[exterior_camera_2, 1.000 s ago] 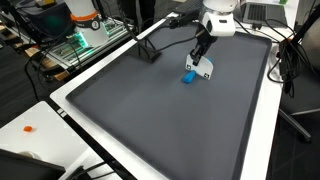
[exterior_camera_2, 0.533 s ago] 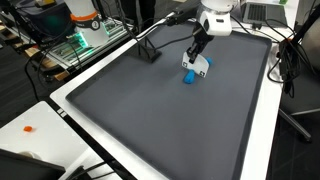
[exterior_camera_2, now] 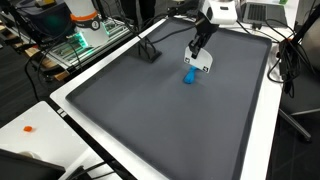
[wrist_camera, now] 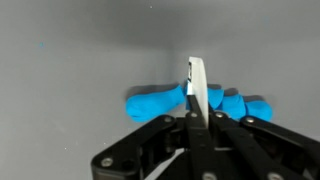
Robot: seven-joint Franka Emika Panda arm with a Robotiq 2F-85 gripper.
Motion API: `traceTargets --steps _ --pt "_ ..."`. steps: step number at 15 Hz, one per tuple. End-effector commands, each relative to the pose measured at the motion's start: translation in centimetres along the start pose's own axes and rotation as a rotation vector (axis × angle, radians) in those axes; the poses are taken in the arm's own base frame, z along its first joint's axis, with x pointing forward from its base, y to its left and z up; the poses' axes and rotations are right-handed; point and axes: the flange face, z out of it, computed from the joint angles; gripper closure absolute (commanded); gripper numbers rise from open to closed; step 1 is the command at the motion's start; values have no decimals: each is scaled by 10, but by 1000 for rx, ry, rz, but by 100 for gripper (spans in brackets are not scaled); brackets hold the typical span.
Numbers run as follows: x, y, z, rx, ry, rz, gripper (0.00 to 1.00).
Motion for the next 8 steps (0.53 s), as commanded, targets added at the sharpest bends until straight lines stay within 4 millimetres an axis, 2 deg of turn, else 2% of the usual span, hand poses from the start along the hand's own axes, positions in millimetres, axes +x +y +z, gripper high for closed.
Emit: traceTargets --steps 1,8 --pt "-2 12 -12 -10 7 -4 99" --pt "11 26 -12 -32 32 -13 99"
